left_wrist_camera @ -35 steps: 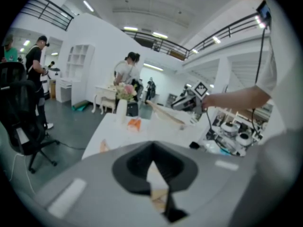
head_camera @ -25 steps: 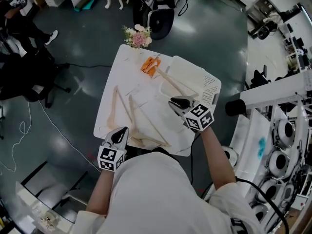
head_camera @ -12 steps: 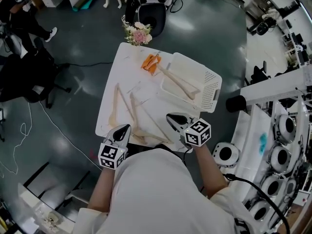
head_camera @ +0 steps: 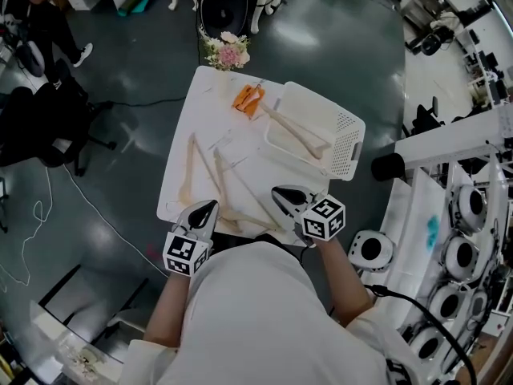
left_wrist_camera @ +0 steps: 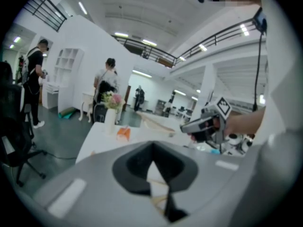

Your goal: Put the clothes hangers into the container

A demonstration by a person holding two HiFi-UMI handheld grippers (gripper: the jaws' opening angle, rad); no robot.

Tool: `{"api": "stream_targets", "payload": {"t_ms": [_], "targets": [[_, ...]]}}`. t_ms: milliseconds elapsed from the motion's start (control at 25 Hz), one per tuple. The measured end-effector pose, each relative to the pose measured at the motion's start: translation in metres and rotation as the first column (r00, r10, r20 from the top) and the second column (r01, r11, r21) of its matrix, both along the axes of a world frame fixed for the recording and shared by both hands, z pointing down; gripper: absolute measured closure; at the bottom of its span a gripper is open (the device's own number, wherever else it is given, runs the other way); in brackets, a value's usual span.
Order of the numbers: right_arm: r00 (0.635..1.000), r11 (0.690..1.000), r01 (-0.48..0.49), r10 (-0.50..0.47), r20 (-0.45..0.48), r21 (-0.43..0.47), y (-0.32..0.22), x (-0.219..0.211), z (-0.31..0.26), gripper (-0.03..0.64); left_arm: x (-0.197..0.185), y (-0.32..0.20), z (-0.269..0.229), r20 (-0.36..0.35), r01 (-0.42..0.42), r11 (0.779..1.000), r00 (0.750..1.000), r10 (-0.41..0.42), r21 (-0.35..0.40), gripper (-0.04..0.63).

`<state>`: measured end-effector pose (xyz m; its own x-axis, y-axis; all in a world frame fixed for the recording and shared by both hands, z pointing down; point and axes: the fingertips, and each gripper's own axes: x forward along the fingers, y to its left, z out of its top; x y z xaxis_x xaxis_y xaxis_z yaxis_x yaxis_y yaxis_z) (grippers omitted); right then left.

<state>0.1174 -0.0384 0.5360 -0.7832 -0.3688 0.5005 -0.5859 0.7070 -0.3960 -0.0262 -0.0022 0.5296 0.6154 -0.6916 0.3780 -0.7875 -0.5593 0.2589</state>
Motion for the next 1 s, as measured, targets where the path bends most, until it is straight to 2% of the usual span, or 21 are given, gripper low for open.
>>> {"api": "stream_targets", "payload": {"t_ms": [320,520,880,1000], "targets": [[0.999,0.999,0.033,-0.034,-0.013,-0.026,0.01,-0.008,0.011,0.613,-0.005,0.005,0.006,0.017,0.013,1.0,1.0,-0.013,-0.018,0.594],[0.995,0.991,0.084,-0.089,-0.039,-0.1,0.025,-0.017,0.041,0.612,-0.019,0.012,0.015,0.026,0.045,0.998,0.999,-0.044,-0.05,0.594],[0.969,0.949,0.194,-0.225,-0.105,-0.247,0.058,-0.039,0.119,0.609,-0.037,0.032,0.037,0.032,0.093,0.988,0.995,-0.09,-0.12,0.594],[0.958,0.931,0.213,-0.258,-0.122,-0.297,0.067,-0.043,0.143,0.574,-0.041,0.036,0.043,0.035,0.098,0.986,0.995,-0.094,-0.136,0.594]]}}
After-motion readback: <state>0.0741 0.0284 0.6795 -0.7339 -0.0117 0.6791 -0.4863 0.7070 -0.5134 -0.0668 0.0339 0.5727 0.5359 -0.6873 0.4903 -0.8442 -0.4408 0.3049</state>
